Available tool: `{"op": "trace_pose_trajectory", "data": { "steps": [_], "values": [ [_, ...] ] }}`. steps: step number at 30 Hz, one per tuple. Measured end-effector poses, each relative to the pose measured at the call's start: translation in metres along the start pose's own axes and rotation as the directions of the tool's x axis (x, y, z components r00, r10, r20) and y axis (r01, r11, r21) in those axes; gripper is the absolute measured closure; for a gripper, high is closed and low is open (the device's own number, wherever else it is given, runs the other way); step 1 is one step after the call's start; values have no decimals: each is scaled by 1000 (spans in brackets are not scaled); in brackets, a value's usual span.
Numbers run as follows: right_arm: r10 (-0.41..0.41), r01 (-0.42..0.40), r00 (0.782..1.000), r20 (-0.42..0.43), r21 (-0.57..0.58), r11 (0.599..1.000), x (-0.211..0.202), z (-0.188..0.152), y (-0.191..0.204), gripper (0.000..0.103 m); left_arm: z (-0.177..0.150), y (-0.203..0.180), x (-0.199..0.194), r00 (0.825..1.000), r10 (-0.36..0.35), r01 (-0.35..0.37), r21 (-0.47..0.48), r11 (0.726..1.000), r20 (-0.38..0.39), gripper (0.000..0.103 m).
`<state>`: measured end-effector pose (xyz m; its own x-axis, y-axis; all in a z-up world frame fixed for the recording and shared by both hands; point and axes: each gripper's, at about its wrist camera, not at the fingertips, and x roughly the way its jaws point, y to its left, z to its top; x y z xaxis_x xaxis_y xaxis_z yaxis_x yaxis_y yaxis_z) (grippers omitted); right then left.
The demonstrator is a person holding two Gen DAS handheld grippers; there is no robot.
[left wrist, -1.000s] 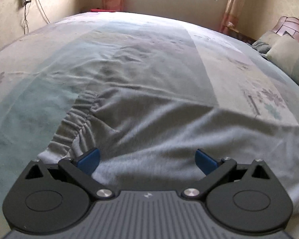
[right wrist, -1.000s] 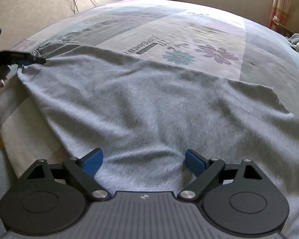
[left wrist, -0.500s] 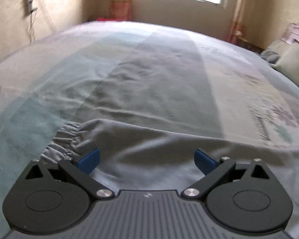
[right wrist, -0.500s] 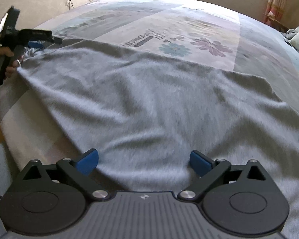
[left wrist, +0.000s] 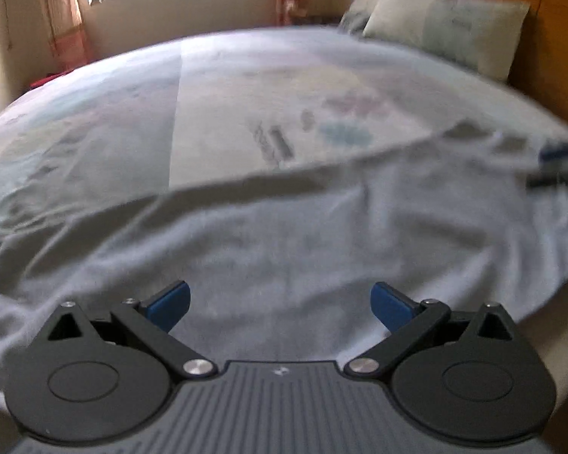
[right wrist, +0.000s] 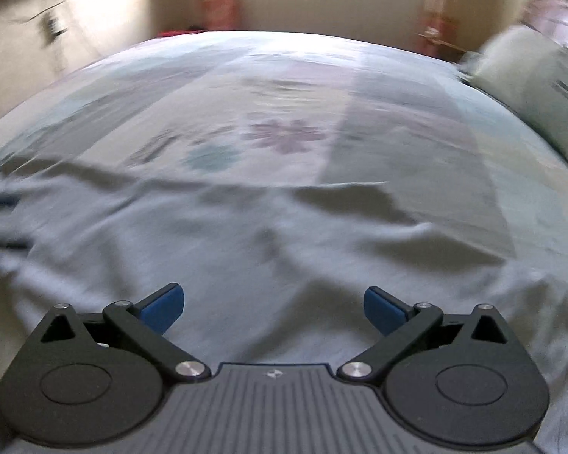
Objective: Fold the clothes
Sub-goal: 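Smooth the sweatpants flat with both open tools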
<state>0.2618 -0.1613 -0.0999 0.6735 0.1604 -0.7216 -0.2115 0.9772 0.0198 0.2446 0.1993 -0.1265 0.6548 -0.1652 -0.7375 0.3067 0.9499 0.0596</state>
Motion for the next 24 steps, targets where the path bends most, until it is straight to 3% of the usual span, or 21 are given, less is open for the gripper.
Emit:
{"op": "trace_pose_trajectory", "data": {
  "steps": [3, 6, 8, 11, 14, 21, 24],
  "values": [
    [-87, 89, 995, -41, 47, 995, 36, 7, -30, 0, -10, 16, 2, 1000, 15, -15, -58, 998, -2, 0],
    [-65, 66, 998, -14, 93, 993, 56, 7, -57, 0, -11, 24, -2, 998, 64, -65, -61, 996, -12, 0],
    [-107, 109, 994, -29, 114, 987, 59, 14, -67, 0, -10, 24, -6, 997, 72, -73, -61, 995, -18, 0],
    [-91, 97, 995, -43, 166, 981, 41, 18, -74, 0, -8, 24, -11, 996, 84, -85, -60, 995, -28, 1],
    [-30, 36, 999, -44, 131, 991, 11, 4, -64, 0, -6, 22, -17, 995, 92, -94, -54, 994, -34, 1],
    [-40, 48, 995, -94, 85, 995, -36, -77, -47, 0, 10, -21, -29, 998, 70, -70, 18, 997, -7, 1],
    [-37, 43, 996, -76, 78, 996, -57, -90, -45, 0, 20, -37, -37, 999, 40, -40, 31, 999, 16, 1]
  ]
}}
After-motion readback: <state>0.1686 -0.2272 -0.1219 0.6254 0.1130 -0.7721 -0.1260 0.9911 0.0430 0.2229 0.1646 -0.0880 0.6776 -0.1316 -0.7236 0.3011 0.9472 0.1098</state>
